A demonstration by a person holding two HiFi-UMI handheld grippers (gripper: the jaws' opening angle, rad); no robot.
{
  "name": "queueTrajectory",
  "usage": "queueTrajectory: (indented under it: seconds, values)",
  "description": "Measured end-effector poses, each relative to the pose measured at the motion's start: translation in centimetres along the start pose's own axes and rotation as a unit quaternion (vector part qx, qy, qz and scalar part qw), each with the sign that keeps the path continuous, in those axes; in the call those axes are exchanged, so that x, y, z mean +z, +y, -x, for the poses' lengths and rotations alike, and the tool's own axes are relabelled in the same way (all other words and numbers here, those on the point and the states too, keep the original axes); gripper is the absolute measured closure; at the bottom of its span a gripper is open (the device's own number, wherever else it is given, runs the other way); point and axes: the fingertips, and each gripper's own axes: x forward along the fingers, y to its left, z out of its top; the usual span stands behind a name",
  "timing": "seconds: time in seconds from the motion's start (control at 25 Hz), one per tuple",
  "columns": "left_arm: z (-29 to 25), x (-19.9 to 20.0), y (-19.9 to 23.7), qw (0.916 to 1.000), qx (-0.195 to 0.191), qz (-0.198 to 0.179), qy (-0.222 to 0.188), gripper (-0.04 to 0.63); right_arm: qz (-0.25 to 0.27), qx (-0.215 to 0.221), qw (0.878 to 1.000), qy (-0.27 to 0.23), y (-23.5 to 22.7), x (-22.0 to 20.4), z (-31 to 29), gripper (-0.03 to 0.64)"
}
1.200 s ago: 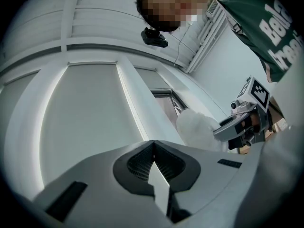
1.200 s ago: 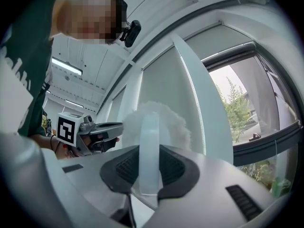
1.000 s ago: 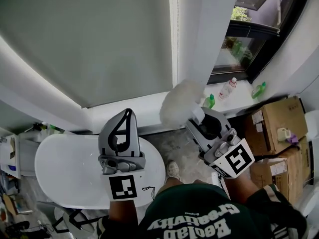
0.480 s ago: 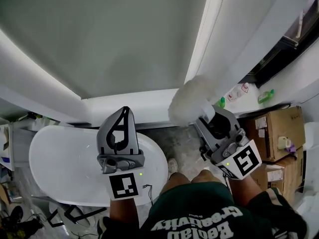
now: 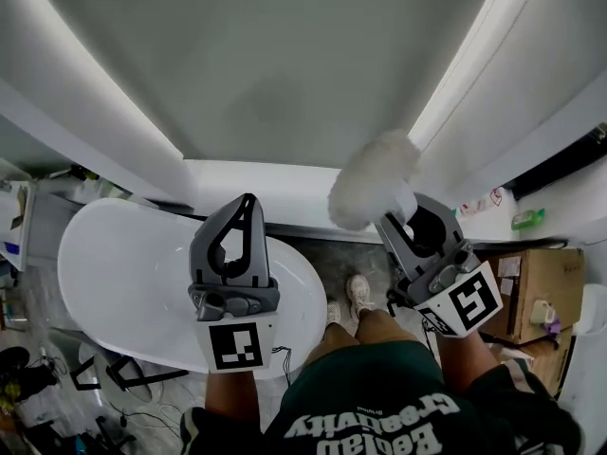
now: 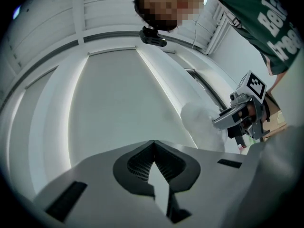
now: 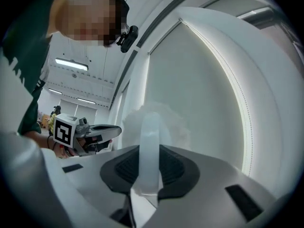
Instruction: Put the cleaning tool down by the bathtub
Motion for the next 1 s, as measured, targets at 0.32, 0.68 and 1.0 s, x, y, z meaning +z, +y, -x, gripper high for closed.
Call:
queueTrajectory:
  seconds: [0.32,0.68,1.0]
  values:
    - [1.2,-1.3,4.3,0.9958,0.088,-0.013,0.024,0.586,-0.003,0.097,0.995,-0.006,1.4,-0.7,-6.7,0.525]
    - [0.6,-5.9,7.1,0.9828,0.165,-0.011,0.081,0.586,-0.025,0.191,0.981,0.018,1.8,-4.8,-14.7,0.525]
    - [-0.7,-9.5,8.2,0.9752,0.198,-0.02,0.097,0.586,-0.025,0.242,0.968,0.069,2.6,-11.5,-20.0,0.525]
